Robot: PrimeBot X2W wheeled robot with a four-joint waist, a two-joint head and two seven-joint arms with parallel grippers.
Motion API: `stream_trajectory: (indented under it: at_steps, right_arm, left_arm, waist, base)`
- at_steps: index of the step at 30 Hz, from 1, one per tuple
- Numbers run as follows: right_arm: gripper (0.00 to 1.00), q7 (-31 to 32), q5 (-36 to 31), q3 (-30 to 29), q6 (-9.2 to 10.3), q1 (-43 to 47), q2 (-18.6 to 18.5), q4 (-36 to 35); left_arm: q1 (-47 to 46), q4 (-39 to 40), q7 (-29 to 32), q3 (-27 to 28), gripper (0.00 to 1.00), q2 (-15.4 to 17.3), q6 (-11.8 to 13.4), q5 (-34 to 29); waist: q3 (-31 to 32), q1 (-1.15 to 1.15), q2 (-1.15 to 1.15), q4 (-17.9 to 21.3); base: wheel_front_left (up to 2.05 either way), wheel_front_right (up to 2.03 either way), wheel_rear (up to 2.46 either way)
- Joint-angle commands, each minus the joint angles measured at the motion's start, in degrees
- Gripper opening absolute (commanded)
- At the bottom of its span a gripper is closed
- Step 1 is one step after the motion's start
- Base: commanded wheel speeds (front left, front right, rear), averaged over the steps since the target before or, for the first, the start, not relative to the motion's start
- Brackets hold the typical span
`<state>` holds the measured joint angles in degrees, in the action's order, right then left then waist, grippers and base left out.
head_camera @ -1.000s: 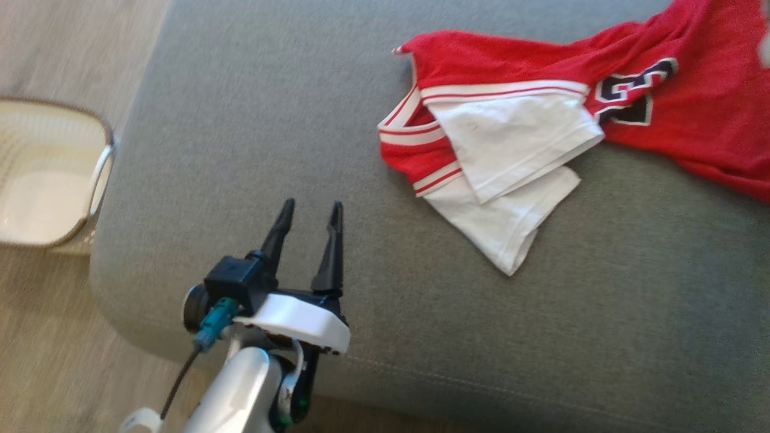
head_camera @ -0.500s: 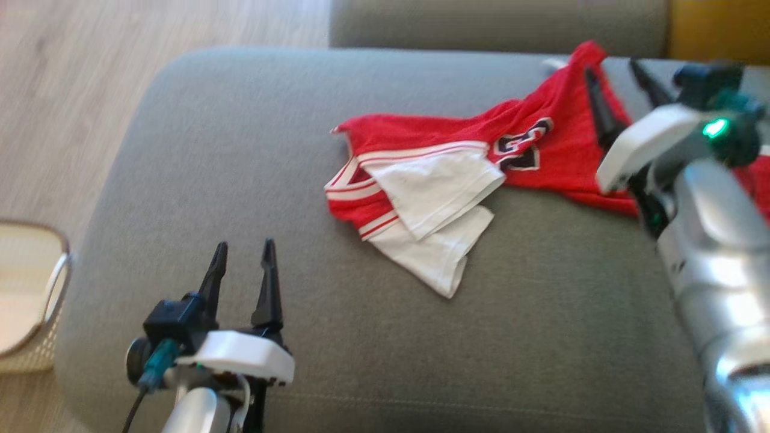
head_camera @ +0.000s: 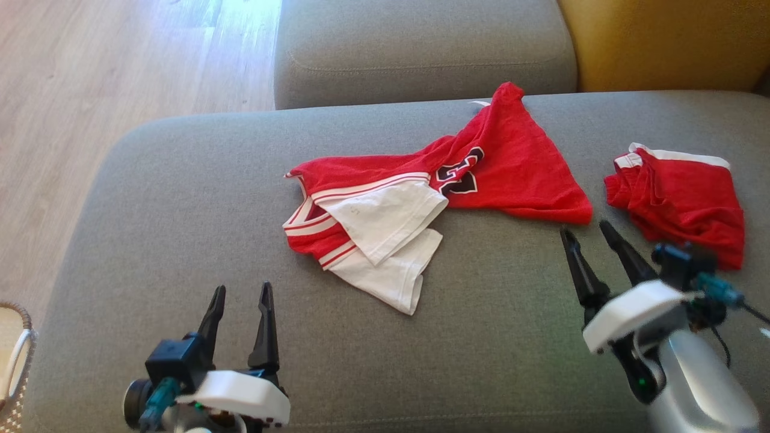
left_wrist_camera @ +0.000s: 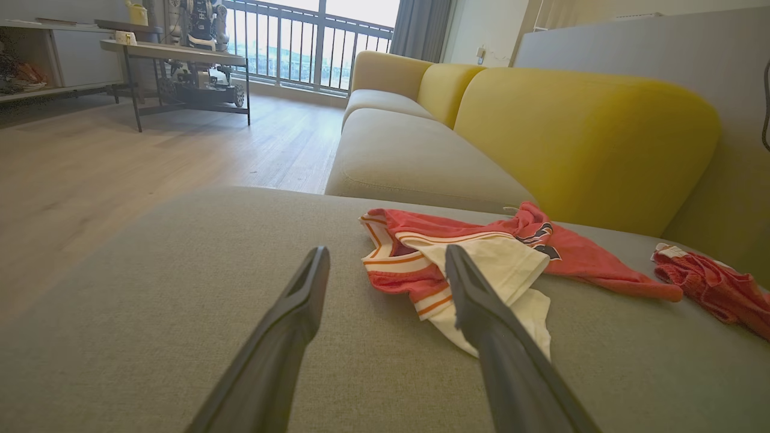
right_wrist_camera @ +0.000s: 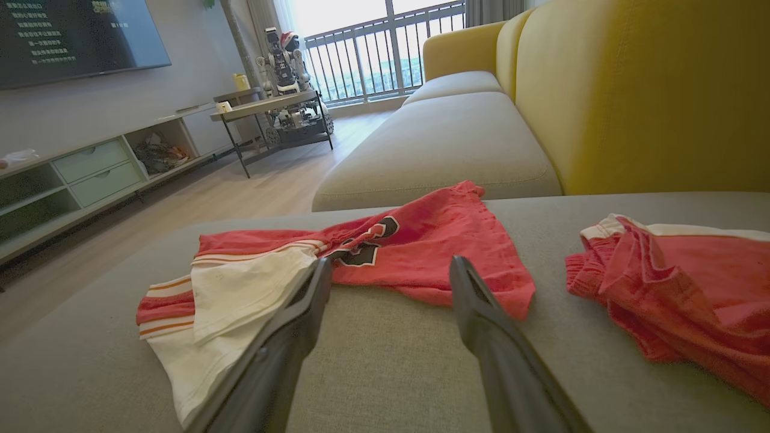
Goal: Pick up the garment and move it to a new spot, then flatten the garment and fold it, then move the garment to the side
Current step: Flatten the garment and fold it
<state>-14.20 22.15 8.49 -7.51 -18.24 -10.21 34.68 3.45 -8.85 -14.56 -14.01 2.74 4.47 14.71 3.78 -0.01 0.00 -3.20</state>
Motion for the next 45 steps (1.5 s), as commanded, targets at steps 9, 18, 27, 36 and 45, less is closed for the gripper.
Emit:
stream_trajectory:
  at_steps: [9,18,27,36,45]
  right_arm:
    - [1.0,3.7,-5.3,-3.8,0.02,4.6,2.6,-12.6]
    - [1.0,6.8,-4.5,-2.2,0.02,6.5,5.3,-17.4]
    - [1.0,8.1,-5.1,5.0,0.02,1.9,4.8,-14.7]
    - [1.0,7.6,-7.1,7.6,0.02,-5.3,1.5,-3.4]
    - [1.0,8.1,-7.7,10.8,0.02,-12.4,0.0,8.3]
  left_arm:
    - [-1.5,1.8,-0.4,1.0,1.0,0.1,0.1,0.2]
    - [-2.3,1.2,-0.4,-2.0,1.0,0.1,-0.2,0.1]
    - [-3.8,0.7,-0.4,-4.8,1.0,0.1,0.1,0.4]
    - [-5.7,1.3,-0.4,-8.1,1.0,0.1,1.4,2.4]
    - [-6.7,1.5,-0.4,-10.3,1.0,0.1,2.5,4.0]
  waist:
    - [-0.2,0.01,0.0,-0.1]
    - [-1.9,0.01,0.0,-4.9]
    - [-6.9,0.01,0.0,-12.3]
    - [-10.9,0.01,0.0,-18.5]
    - [-13.4,0.01,0.0,-22.2]
  base:
    - [0.0,0.0,0.0]
    - [0.0,0.0,0.0]
    - [0.0,0.0,0.0]
    - [0.0,0.0,0.0]
    - [0.0,0.0,0.0]
